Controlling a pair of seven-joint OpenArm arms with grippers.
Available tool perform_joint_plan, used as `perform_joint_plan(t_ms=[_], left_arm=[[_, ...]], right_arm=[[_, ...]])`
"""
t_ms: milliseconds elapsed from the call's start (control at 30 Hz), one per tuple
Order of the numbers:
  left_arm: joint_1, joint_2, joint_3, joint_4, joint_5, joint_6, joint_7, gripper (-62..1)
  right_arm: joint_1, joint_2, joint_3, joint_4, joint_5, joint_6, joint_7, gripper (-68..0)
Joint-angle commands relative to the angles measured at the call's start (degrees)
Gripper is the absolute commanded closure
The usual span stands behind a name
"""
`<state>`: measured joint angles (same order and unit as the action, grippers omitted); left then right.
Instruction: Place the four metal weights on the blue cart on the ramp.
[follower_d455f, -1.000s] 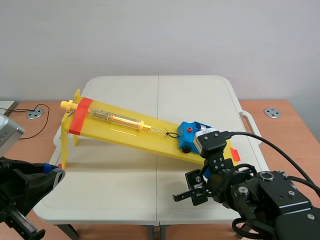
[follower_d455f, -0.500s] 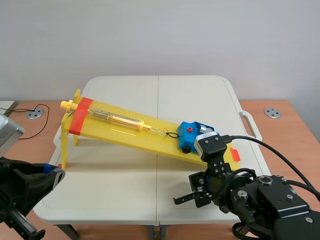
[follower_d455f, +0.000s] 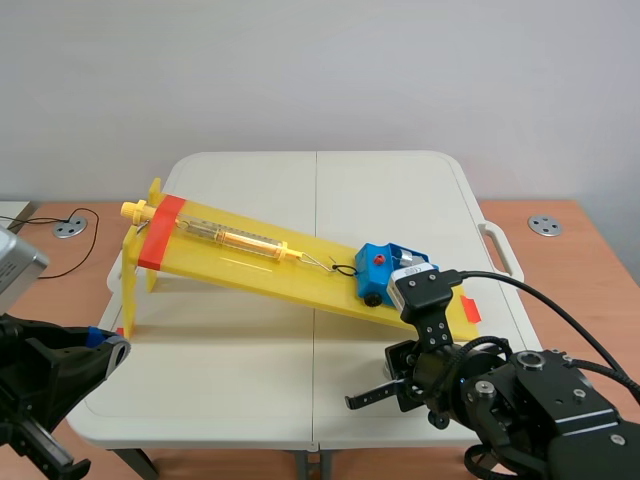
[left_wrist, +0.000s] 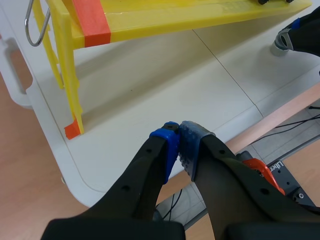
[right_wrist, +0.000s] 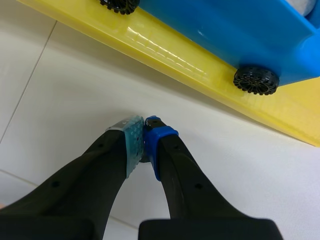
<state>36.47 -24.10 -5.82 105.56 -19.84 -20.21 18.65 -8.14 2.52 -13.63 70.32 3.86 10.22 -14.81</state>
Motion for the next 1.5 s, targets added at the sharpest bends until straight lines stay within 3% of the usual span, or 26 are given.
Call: perform_joint_plan(t_ms=[0, 133, 333, 533, 733, 867, 1100, 1200, 1333, 1467], left_arm=[[-0.46, 0.59, -1.01, 4.2, -4.46, -1.03, -5.51, -3.8], [-0.46, 0.59, -1.01, 4.2, -4.46, -1.03, -5.51, -3.8], [-0.46, 0.59, -1.01, 4.2, -4.46, -1.03, -5.51, -3.8], [-0.46, 0.59, -1.01, 4.2, -4.46, -1.03, -5.51, -3.8], [-0.46, 0.57, -1.01, 4.2, -4.46, -1.03, -5.51, -3.8], [-0.46, 0.59, -1.01, 4.2, -4.46, -1.03, -5.51, -3.8], [-0.46, 0.59, -1.01, 4.2, -4.46, -1.03, -5.51, -3.8], [-0.46, 0.57, -1.01, 4.2, -4.46, -1.03, -5.51, -3.8], [-0.46, 0.59, -1.01, 4.2, -4.46, -1.03, -5.49, -3.8], [-0.46, 0.59, -1.01, 4.2, -4.46, -1.03, -5.51, -3.8]], right_arm=[[4.28, 1.01, 0.07, 1.84, 0.81, -1.66, 3.76, -0.7], [2.8, 3.13, 0.07, 6.36, 2.62, -1.64, 1.42, -0.7], [-2.75, 7.93, 0.17, 18.34, 6.51, -1.62, -2.1, -0.7], [-9.25, 12.33, 0.7, 29.57, 7.48, -1.62, -4.68, -0.6], [-15.32, 14.51, 6.14, 39.67, 12.28, -0.96, -6.93, -0.6], [-17.99, 14.49, 12.13, 44.85, 15.58, 2.1, -9.79, -0.6], [-19.78, 14.47, 21.94, 50.64, 22.95, 6.27, -13.27, -0.6], [-19.28, 14.47, 24.41, 50.93, 25.66, 6.36, -12.17, -0.6], [-16.5, 14.45, 24.3, 50.84, 25.29, 6.34, -11.41, -0.7], [-12.33, 14.43, 23.04, 50.45, 21.31, 6.08, -11.3, -0.8]])
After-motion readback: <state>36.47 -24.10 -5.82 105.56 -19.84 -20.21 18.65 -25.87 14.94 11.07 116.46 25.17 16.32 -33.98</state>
